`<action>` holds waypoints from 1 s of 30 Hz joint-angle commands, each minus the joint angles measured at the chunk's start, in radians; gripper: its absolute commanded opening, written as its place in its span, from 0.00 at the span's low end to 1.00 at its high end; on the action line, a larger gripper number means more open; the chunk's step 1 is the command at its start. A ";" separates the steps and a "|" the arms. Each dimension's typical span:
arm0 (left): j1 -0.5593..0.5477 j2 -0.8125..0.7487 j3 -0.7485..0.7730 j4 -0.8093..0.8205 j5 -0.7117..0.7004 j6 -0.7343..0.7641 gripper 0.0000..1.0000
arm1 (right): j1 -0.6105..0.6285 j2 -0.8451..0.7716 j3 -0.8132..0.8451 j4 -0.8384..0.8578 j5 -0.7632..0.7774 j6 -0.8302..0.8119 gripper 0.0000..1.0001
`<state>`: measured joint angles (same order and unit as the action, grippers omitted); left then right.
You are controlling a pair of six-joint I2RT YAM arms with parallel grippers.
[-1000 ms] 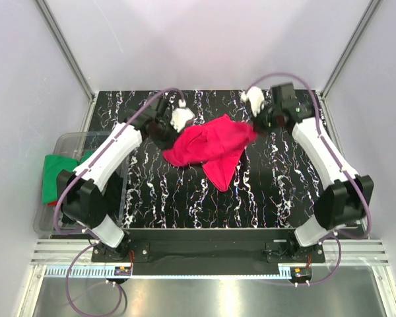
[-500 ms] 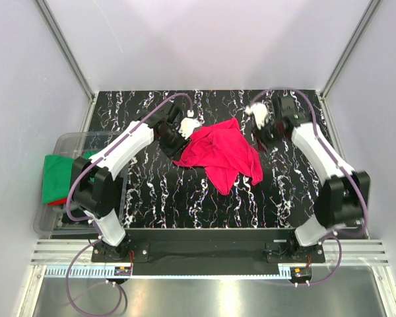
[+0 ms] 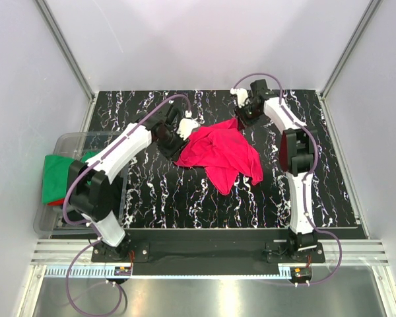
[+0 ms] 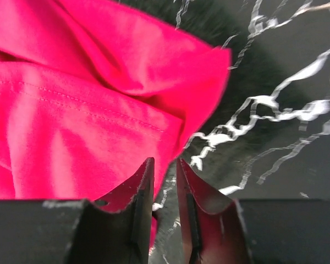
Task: Fold and stack the t-shirts
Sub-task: Flatten the tshirt out
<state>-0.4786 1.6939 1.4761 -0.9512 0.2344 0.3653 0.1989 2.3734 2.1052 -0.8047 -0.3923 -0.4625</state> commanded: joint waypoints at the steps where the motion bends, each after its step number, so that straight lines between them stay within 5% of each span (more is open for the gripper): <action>1: 0.003 -0.059 -0.019 0.009 -0.032 -0.003 0.34 | 0.000 0.004 0.090 -0.036 -0.071 0.022 0.29; 18: 0.003 -0.039 0.006 0.003 -0.041 -0.009 0.34 | 0.007 0.093 0.127 -0.034 -0.083 0.036 0.34; 30: 0.003 -0.033 0.006 -0.001 -0.047 -0.006 0.34 | 0.007 0.138 0.165 -0.013 -0.056 0.047 0.46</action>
<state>-0.4786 1.6768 1.4612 -0.9516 0.2001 0.3653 0.1997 2.5015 2.2177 -0.8352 -0.4549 -0.4290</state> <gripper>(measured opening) 0.340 0.439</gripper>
